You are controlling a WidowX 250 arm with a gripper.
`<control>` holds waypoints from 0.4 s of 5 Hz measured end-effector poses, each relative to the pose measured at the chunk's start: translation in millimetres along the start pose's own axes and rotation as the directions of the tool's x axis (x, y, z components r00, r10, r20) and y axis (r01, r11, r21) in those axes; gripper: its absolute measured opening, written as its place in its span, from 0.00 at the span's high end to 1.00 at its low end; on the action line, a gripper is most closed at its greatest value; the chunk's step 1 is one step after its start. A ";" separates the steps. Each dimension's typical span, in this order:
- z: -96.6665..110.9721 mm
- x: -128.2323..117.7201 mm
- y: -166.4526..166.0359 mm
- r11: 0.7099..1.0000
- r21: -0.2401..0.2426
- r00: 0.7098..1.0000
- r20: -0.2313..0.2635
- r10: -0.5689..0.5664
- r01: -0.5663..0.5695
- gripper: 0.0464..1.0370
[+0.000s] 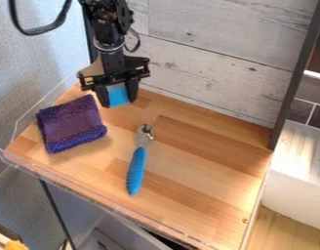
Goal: Move the blue object from the left of the table and put it on the right side of the spoon
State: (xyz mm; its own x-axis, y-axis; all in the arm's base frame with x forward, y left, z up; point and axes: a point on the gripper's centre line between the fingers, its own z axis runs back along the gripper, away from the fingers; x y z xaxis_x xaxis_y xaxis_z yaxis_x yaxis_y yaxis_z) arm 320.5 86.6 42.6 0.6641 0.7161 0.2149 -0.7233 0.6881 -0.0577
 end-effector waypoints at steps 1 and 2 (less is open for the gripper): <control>7.3 -45.5 -6.9 0.997 -0.016 0.997 -0.023 0.076 -0.076 0.42; -1.5 -87.4 -14.7 0.996 -0.021 0.994 -0.069 0.085 -0.087 0.42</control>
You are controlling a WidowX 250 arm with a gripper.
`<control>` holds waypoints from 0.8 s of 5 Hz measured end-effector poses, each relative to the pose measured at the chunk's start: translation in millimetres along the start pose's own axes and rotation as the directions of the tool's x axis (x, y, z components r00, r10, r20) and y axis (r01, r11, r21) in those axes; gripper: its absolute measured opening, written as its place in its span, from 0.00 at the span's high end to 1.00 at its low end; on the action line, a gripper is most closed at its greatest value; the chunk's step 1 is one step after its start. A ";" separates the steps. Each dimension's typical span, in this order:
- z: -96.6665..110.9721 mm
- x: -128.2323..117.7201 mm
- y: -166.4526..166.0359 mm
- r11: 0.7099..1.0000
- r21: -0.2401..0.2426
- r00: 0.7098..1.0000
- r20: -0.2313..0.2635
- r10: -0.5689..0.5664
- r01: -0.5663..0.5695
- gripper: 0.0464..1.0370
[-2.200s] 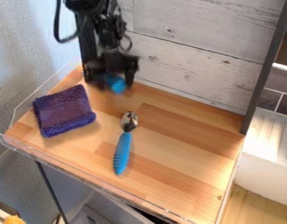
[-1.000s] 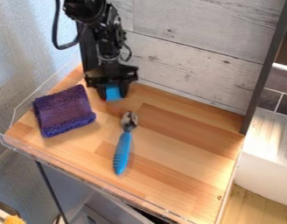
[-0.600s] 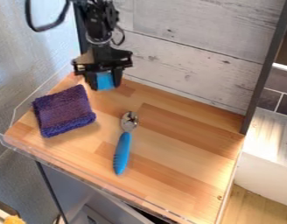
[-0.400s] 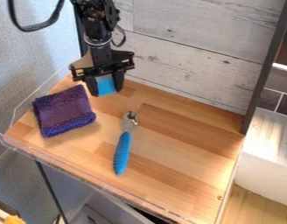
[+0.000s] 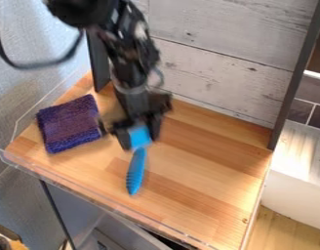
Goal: Move the blue object from the left of the table and put it on the right side of the spoon
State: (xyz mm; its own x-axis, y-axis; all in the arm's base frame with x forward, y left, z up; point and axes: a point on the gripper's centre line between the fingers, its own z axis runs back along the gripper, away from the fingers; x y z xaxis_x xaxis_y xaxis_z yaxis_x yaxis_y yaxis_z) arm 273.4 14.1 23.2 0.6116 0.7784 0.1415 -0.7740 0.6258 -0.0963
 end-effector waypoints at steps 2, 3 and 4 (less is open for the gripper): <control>-19.3 -55.1 -36.3 0.993 -0.034 0.994 -0.013 -0.113 0.112 0.42; -36.1 -69.2 -50.4 0.988 -0.022 0.988 0.004 -0.152 0.152 0.42; -52.9 -73.9 -59.5 0.980 -0.004 0.980 0.014 -0.198 0.198 0.42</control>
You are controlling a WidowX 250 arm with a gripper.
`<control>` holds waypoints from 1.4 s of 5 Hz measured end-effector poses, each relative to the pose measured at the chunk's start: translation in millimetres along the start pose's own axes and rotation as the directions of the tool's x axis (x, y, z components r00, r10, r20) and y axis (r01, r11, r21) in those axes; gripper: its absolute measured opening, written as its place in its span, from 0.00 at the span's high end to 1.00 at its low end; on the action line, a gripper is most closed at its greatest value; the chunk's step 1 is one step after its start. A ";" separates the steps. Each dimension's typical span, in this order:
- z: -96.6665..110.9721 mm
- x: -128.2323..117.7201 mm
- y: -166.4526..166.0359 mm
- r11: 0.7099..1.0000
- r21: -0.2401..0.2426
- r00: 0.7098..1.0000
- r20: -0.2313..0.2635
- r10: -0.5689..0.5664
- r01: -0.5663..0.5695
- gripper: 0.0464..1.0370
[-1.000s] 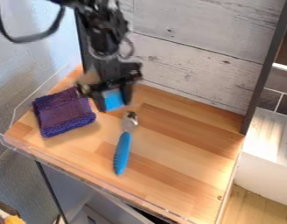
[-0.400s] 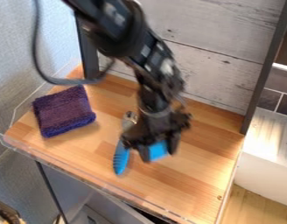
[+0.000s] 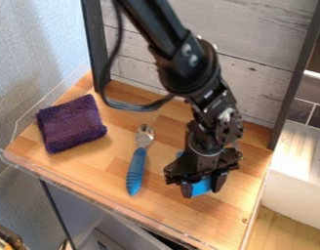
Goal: Move the blue object from the left of the table and put it on the right side of the spoon
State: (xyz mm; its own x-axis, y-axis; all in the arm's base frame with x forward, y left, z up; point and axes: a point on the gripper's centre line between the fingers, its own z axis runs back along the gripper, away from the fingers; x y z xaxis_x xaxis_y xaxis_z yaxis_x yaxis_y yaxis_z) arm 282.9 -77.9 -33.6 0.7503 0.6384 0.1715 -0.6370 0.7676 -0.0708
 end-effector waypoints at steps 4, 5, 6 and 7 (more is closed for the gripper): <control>-6.3 8.3 6.4 0.997 0.034 0.998 -0.023 0.066 -0.065 0.03; 7.9 13.4 4.1 0.999 0.010 0.999 -0.022 0.039 -0.039 0.04; 38.3 25.2 -2.5 0.997 -0.061 0.999 0.002 0.039 -0.039 0.04; 58.7 35.8 2.1 0.996 -0.081 0.999 0.019 0.026 -0.024 0.04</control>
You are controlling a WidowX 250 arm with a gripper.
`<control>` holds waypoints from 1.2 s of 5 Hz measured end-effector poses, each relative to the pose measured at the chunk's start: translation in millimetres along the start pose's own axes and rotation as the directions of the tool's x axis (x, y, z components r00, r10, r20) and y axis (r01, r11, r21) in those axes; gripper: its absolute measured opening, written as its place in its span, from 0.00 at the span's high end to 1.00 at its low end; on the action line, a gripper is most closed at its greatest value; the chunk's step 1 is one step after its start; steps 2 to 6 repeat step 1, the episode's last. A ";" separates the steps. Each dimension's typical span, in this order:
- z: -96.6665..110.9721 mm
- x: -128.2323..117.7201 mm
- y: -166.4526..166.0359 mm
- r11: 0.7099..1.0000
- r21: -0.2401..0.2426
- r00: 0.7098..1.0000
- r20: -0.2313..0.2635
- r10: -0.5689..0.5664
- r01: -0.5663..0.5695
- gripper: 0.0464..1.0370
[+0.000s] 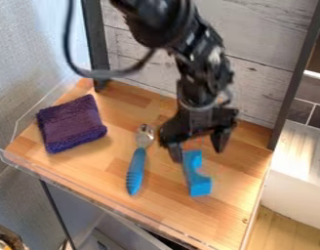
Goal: Move the blue object from the left of the table and put it on the right side of the spoon
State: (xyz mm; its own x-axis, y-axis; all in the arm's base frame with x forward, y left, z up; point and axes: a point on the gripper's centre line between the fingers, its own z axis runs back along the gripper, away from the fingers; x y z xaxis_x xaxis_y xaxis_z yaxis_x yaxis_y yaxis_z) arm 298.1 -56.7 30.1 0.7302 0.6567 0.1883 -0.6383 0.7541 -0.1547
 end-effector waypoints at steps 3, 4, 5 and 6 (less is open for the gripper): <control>0.4 0.4 0.3 1.000 0.000 1.000 0.000 -0.005 0.005 0.04; 0.4 0.4 0.3 1.000 0.000 1.000 0.000 -0.005 0.005 0.04; 0.4 0.4 0.3 1.000 0.000 1.000 0.000 -0.005 0.005 0.04; 0.4 0.4 0.3 1.000 0.000 1.000 0.000 -0.005 0.005 0.04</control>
